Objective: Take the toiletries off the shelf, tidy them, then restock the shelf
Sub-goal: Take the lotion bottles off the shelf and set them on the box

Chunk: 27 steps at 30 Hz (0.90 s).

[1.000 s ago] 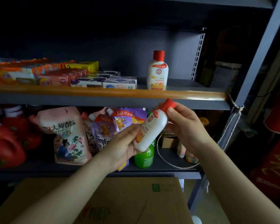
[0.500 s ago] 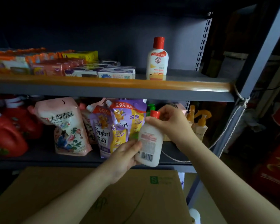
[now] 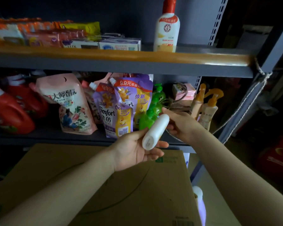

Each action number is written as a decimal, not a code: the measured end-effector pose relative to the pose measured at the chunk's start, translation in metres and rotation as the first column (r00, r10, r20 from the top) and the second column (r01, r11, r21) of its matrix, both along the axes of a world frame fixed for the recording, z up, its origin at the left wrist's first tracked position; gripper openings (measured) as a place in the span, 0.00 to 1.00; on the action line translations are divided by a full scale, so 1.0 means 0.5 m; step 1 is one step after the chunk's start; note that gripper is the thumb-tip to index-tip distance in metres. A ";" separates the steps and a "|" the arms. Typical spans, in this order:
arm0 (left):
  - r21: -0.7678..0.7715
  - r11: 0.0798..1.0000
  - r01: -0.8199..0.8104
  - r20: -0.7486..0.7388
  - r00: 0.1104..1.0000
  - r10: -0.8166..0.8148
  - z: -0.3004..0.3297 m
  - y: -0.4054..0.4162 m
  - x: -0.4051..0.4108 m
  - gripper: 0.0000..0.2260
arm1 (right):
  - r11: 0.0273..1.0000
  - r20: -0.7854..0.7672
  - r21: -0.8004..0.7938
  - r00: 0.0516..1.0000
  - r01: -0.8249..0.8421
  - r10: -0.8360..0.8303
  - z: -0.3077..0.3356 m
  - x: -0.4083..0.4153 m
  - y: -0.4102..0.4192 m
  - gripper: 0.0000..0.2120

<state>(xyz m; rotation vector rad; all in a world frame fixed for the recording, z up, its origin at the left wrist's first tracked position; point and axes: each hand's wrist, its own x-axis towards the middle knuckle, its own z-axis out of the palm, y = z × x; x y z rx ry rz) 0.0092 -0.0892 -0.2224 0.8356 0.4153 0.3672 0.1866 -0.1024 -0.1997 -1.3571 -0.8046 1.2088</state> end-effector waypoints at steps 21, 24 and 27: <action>0.734 0.675 -0.078 -0.292 0.861 0.417 -0.243 0.052 0.051 0.20 | 0.972 0.818 0.156 0.574 -0.173 -0.029 -0.096 -0.013 -0.046 0.16; 0.779 0.626 -0.046 -0.309 0.840 0.446 -0.256 0.060 0.060 0.21 | 0.974 0.821 0.212 0.556 -0.084 -0.130 -0.092 -0.005 -0.053 0.14; 0.819 0.573 0.009 -0.315 0.843 0.436 -0.232 0.060 0.057 0.26 | 0.952 0.824 0.303 0.516 -0.051 -0.235 -0.060 0.000 -0.053 0.09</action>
